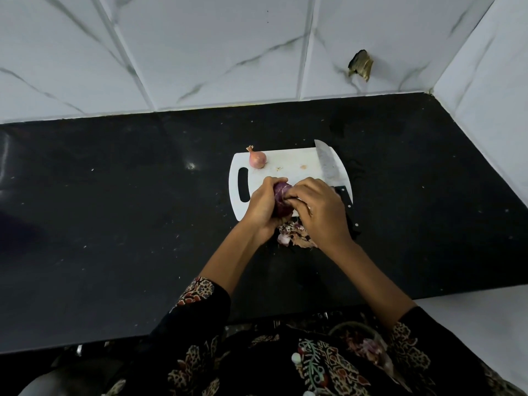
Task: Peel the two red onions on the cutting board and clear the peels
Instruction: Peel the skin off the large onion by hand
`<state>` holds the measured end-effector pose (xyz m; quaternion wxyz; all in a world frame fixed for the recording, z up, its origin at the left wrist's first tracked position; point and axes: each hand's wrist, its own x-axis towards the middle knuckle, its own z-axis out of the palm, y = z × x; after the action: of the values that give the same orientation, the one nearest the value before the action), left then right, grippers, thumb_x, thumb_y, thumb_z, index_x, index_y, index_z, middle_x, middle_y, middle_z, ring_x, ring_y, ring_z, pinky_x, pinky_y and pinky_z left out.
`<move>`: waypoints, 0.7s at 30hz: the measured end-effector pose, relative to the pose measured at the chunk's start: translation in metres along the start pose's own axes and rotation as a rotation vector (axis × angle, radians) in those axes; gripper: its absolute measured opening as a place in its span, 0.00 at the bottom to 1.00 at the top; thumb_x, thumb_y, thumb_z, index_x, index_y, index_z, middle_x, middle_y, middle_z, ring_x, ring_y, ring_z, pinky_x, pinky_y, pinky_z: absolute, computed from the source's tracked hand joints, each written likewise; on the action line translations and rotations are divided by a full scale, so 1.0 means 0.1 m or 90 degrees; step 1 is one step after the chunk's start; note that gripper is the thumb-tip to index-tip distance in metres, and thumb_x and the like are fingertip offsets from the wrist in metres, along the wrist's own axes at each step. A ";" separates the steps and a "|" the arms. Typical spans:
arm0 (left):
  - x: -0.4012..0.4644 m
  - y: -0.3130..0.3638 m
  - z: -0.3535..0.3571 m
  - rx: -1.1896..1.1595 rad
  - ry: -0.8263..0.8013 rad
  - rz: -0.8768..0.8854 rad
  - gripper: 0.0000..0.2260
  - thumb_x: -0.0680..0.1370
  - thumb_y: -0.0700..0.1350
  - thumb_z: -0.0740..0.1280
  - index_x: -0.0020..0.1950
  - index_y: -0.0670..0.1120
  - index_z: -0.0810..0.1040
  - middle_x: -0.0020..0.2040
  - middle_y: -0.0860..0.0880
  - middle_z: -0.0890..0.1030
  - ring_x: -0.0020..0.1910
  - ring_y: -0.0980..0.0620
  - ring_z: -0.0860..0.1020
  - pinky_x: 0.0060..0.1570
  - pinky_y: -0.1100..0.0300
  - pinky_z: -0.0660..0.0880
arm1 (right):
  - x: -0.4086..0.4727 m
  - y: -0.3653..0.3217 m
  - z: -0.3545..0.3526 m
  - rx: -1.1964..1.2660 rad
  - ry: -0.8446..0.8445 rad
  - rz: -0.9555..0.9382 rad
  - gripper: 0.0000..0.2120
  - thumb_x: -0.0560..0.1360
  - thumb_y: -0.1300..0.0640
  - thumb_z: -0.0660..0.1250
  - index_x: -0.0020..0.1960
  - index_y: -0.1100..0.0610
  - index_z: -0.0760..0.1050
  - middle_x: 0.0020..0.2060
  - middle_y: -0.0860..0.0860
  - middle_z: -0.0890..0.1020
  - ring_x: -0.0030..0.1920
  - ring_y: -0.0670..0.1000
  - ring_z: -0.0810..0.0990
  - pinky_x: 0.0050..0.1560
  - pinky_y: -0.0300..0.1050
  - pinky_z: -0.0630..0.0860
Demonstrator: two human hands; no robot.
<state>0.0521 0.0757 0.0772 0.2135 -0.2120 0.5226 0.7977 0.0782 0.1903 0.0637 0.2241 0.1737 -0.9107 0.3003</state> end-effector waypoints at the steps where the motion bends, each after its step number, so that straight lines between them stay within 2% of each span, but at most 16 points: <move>1: 0.00 0.00 0.00 0.007 0.001 0.001 0.09 0.79 0.47 0.58 0.46 0.49 0.77 0.40 0.48 0.78 0.39 0.53 0.75 0.37 0.60 0.73 | 0.01 0.00 -0.01 -0.021 -0.012 -0.011 0.08 0.74 0.57 0.61 0.45 0.58 0.78 0.40 0.51 0.79 0.41 0.51 0.75 0.40 0.36 0.64; 5: 0.01 -0.01 -0.01 0.033 0.001 0.017 0.09 0.79 0.46 0.58 0.44 0.48 0.77 0.37 0.48 0.76 0.33 0.54 0.74 0.36 0.59 0.71 | -0.01 0.02 0.04 -0.085 -0.096 -0.007 0.13 0.74 0.55 0.53 0.48 0.59 0.74 0.44 0.51 0.76 0.45 0.48 0.67 0.38 0.41 0.66; 8: 0.00 -0.03 0.01 0.026 -0.004 0.021 0.09 0.79 0.45 0.59 0.43 0.47 0.77 0.36 0.48 0.77 0.34 0.54 0.75 0.36 0.60 0.72 | -0.06 0.01 0.09 0.046 -0.115 0.069 0.14 0.74 0.54 0.51 0.49 0.60 0.71 0.44 0.50 0.72 0.46 0.46 0.64 0.42 0.40 0.66; 12: -0.03 -0.05 0.03 0.019 -0.018 -0.002 0.09 0.79 0.47 0.59 0.43 0.48 0.77 0.39 0.48 0.78 0.39 0.52 0.76 0.36 0.60 0.74 | -0.11 -0.01 0.08 0.200 -0.090 0.176 0.06 0.77 0.58 0.54 0.49 0.59 0.69 0.45 0.49 0.70 0.47 0.48 0.68 0.46 0.38 0.67; 15: -0.04 -0.05 0.01 0.015 -0.015 -0.022 0.10 0.79 0.49 0.58 0.44 0.49 0.77 0.43 0.48 0.79 0.41 0.51 0.77 0.35 0.59 0.74 | -0.10 0.00 0.02 0.352 -0.042 0.374 0.04 0.81 0.58 0.55 0.51 0.56 0.68 0.43 0.47 0.73 0.45 0.50 0.75 0.47 0.45 0.74; 17: -0.04 -0.04 0.00 0.004 -0.012 -0.029 0.10 0.79 0.50 0.58 0.44 0.50 0.77 0.44 0.47 0.79 0.43 0.49 0.76 0.34 0.59 0.73 | -0.09 0.01 -0.04 0.469 0.031 0.497 0.04 0.81 0.59 0.57 0.51 0.58 0.69 0.42 0.46 0.76 0.40 0.48 0.78 0.44 0.45 0.76; 19: -0.06 -0.03 0.00 -0.019 -0.013 -0.044 0.10 0.79 0.50 0.59 0.44 0.49 0.78 0.45 0.47 0.79 0.44 0.49 0.77 0.34 0.59 0.73 | -0.08 0.03 -0.09 0.489 0.087 0.520 0.02 0.79 0.62 0.60 0.49 0.59 0.71 0.41 0.48 0.79 0.36 0.45 0.80 0.38 0.40 0.78; 21: -0.06 -0.04 0.01 -0.037 -0.017 -0.060 0.10 0.78 0.50 0.60 0.44 0.49 0.79 0.45 0.47 0.79 0.44 0.49 0.77 0.33 0.59 0.74 | -0.10 0.05 -0.14 0.412 0.110 0.482 0.02 0.76 0.64 0.64 0.46 0.60 0.72 0.41 0.51 0.82 0.37 0.45 0.81 0.37 0.38 0.78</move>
<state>0.0589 0.0767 0.0781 0.2511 -0.2320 0.4858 0.8044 0.0888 0.2045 0.0663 0.1087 -0.1337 -0.7484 0.6405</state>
